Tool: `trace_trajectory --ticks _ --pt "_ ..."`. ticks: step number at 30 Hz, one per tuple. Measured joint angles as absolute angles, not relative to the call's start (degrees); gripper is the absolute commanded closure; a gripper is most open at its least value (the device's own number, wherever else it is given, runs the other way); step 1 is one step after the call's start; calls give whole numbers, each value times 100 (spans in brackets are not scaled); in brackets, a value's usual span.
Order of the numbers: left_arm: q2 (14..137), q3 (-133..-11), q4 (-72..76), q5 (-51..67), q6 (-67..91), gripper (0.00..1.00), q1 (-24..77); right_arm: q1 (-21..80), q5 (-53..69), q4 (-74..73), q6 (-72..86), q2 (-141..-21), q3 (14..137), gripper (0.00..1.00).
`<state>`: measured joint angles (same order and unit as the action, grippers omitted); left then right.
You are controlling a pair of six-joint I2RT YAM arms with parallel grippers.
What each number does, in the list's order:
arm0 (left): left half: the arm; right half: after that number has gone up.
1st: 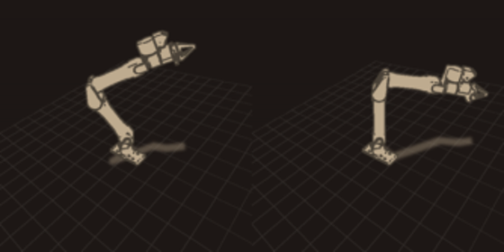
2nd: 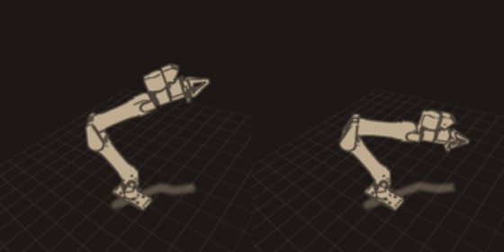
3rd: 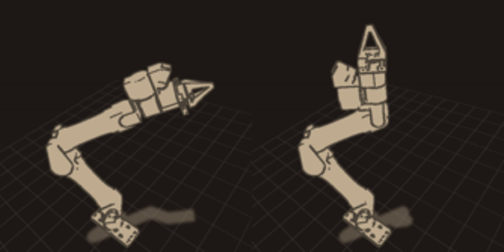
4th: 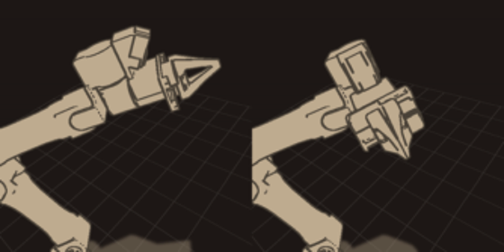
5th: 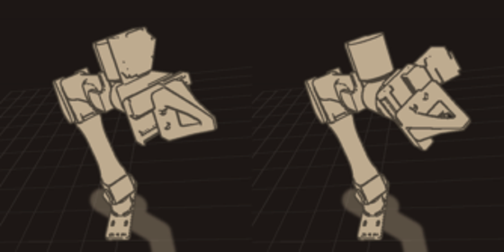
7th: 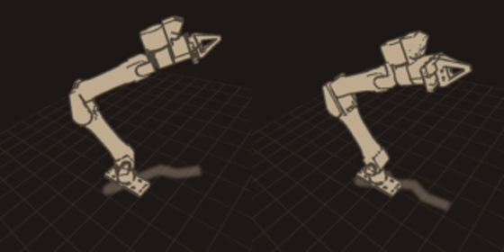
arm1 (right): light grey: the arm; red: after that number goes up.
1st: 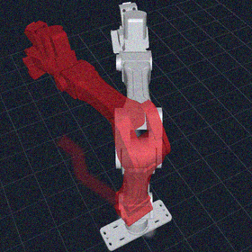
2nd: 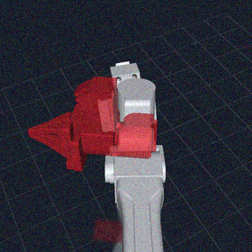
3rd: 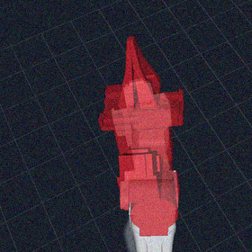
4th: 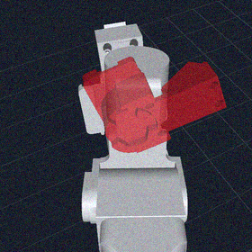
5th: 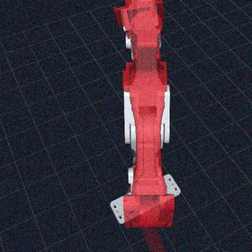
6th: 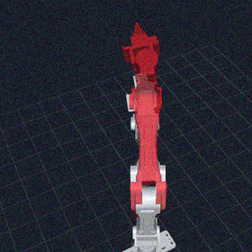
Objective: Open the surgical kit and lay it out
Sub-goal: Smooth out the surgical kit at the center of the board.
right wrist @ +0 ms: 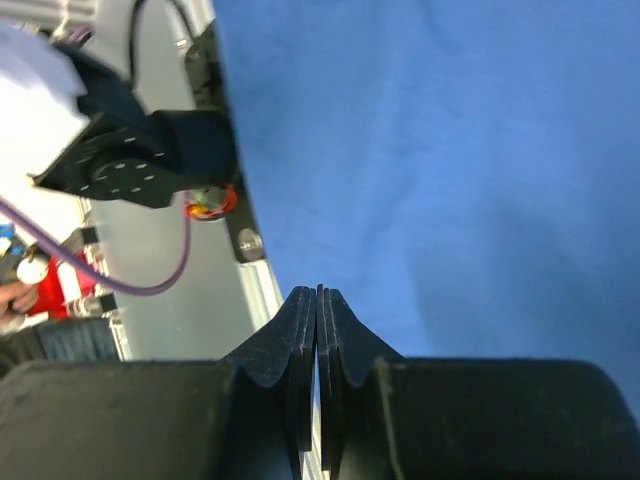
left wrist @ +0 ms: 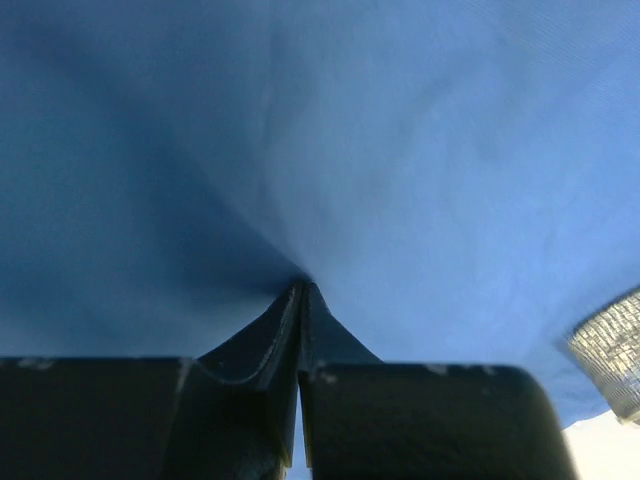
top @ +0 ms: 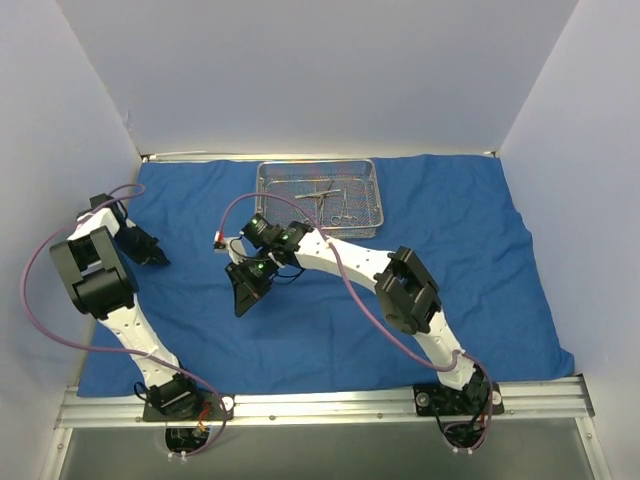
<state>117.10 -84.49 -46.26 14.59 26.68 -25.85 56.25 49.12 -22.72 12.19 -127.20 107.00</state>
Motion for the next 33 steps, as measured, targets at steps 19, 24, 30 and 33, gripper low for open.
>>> trace_trajectory --ticks 19,24,30,33 --pt "12654 -9714 -4764 1660 2626 91 -2416 6912 4950 -939 2276 -13421 10134 100" --pt "12779 -9876 -4910 1721 2641 91 -2427 6949 4729 -794 2556 -13491 9933 100" --pt "12980 -10173 -5172 1820 2655 91 -2456 7008 4648 -746 2799 -13568 9898 100" --pt "13163 -10457 -5393 1881 2655 91 -2458 7017 4624 -757 2856 -13568 9900 100"
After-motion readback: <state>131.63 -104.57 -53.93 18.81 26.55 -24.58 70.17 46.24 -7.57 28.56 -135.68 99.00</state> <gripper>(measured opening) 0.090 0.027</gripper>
